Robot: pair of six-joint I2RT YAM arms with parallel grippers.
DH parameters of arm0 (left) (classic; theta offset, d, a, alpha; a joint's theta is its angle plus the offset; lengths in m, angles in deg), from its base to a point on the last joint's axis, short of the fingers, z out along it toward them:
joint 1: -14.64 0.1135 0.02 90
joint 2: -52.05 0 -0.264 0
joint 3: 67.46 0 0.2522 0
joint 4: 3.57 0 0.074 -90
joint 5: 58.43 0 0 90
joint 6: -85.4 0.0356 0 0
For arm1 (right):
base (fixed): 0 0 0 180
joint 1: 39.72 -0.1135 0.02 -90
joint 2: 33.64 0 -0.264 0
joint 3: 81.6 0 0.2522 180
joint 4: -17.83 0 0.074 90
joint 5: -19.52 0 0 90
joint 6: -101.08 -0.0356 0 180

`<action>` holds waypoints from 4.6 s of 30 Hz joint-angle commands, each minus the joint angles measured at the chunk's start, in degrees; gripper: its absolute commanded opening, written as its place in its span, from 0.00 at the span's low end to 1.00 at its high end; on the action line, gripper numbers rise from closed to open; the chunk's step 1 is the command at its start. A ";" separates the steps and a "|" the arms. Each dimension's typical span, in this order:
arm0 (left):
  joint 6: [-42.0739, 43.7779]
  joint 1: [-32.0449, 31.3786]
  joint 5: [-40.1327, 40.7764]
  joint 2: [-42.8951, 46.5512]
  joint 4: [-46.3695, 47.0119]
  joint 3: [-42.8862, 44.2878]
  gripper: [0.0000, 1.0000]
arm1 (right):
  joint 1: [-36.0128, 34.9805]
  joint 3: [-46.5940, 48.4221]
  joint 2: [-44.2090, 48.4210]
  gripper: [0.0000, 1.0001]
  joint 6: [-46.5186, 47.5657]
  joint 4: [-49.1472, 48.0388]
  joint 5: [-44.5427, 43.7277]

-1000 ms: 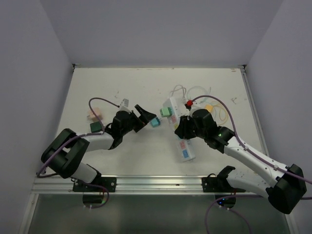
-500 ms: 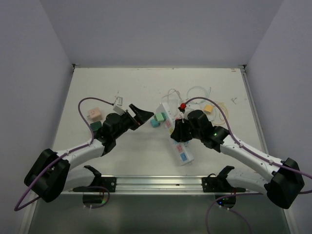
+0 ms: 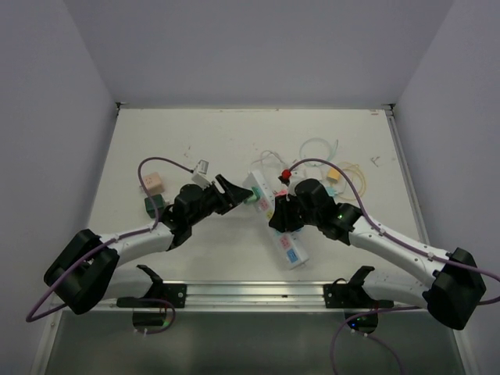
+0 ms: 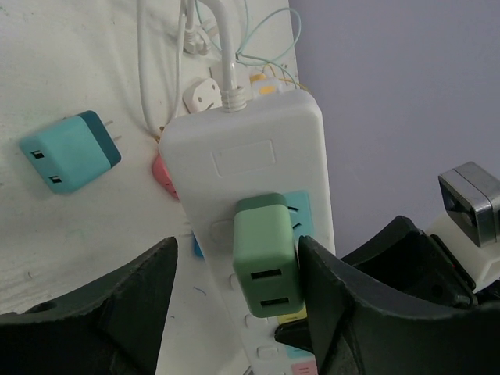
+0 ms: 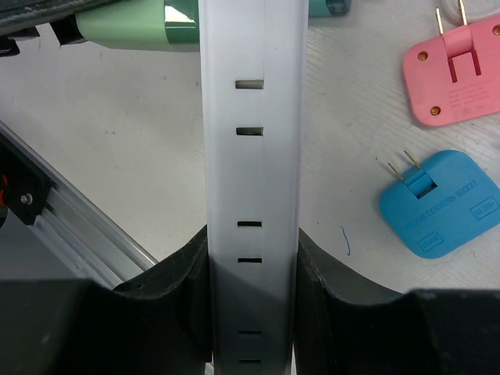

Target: Pull the plug off the socket

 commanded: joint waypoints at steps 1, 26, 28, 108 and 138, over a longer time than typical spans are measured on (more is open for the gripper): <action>-0.22 -0.51 0.65 -0.70 3.11 2.27 0.65 | -0.91 2.25 0.14 0.00 0.18 -6.75 1.76; -0.40 -3.68 4.87 0.79 -1.11 2.54 0.00 | -1.53 -0.21 0.05 0.00 -3.59 -2.53 -15.38; -0.22 -3.76 4.87 1.23 -1.46 2.10 0.00 | -1.00 -0.56 0.05 0.00 -4.65 -1.30 -17.14; 29.72 12.06 26.29 25.57 -60.51 24.94 1.00 | -0.64 47.50 -32.35 0.00 -2.10 -3.58 -0.79; 38.97 12.49 41.17 41.75 -57.27 11.85 1.00 | -4.25 62.45 -72.54 0.04 -27.23 -29.51 9.66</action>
